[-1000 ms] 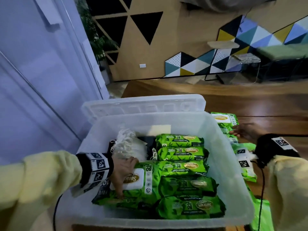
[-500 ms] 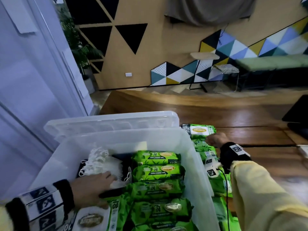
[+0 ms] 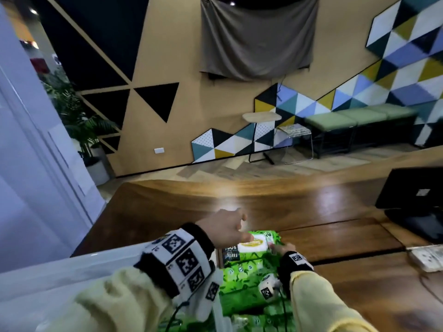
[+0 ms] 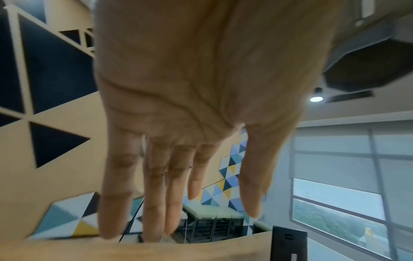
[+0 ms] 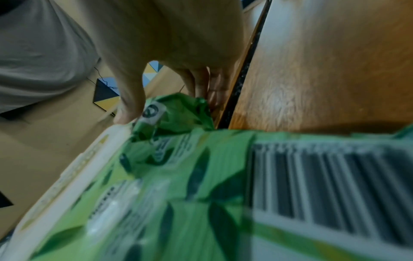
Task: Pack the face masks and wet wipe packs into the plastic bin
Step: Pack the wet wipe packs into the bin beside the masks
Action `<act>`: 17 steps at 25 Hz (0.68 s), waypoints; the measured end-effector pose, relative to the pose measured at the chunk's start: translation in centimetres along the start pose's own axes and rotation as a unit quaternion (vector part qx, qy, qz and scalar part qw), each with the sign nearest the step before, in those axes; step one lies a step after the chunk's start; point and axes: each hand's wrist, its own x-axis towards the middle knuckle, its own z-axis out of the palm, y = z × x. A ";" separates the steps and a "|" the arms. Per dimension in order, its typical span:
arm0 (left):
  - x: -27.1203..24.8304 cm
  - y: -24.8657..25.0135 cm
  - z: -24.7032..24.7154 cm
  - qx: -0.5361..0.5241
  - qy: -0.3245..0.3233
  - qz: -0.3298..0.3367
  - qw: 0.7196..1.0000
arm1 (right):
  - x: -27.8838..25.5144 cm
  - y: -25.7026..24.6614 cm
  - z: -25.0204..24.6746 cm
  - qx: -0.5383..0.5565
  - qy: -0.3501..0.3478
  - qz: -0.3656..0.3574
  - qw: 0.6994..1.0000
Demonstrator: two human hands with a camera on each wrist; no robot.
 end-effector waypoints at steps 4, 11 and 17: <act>5.0 -0.1 0.4 0.030 -0.027 -0.057 0.998 | -0.1 -0.2 0.6 0.140 -0.027 0.028 0.989; 7.3 0.5 -0.3 0.019 -0.017 -0.087 0.996 | -5.5 -4.4 -2.0 0.153 0.070 -0.176 0.970; 7.1 0.7 -2.6 -0.049 0.068 -0.119 0.989 | -14.3 -8.8 -10.8 0.283 -0.004 -0.421 0.862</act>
